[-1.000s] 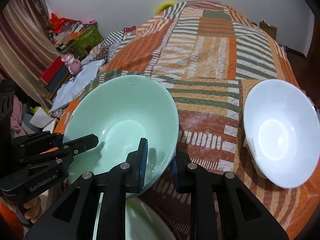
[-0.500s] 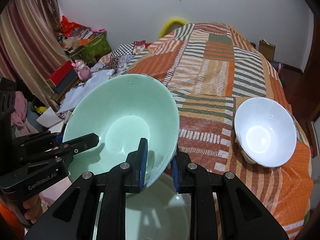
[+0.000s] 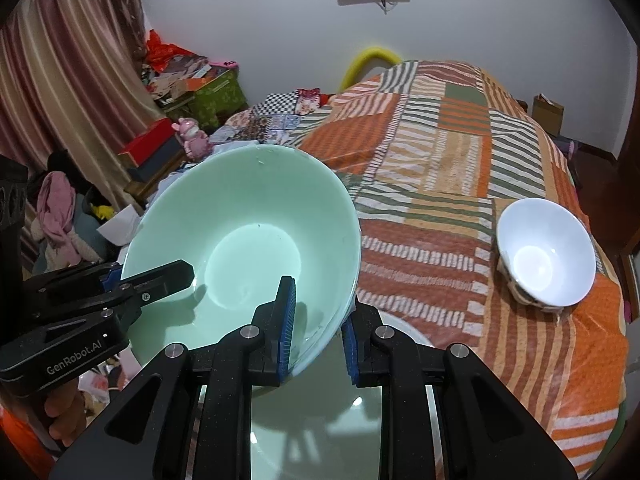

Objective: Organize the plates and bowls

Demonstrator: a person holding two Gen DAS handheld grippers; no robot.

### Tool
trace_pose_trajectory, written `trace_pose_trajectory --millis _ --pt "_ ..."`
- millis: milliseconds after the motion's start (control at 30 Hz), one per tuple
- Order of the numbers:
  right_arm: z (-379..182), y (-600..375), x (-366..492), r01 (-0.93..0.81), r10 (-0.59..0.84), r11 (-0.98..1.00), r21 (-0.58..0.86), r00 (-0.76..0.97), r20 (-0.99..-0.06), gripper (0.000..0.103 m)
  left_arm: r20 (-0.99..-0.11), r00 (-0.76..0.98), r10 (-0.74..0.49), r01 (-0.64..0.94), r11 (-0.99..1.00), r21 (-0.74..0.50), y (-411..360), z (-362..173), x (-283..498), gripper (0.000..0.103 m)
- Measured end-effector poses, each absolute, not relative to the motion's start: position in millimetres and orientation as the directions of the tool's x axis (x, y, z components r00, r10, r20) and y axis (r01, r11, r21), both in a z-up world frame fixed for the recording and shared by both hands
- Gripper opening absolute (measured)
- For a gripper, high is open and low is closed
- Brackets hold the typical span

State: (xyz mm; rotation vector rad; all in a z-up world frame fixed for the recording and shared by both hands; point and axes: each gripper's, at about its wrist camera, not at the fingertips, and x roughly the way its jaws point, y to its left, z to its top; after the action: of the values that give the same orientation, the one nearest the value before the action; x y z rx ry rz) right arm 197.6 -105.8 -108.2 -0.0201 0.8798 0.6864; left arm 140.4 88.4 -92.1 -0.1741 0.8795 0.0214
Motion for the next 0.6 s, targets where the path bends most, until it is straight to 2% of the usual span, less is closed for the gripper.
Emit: trace_pose_trajectory --millis 600 --pt "-120.1 -53.6 163.1 -0.633 0.594 0.722 0.28 0.358 -0.72 0.02 -0.777 0.629 0.007 -0.203 0.967 -0.156 138.7 -101.8 78.3 0.022"
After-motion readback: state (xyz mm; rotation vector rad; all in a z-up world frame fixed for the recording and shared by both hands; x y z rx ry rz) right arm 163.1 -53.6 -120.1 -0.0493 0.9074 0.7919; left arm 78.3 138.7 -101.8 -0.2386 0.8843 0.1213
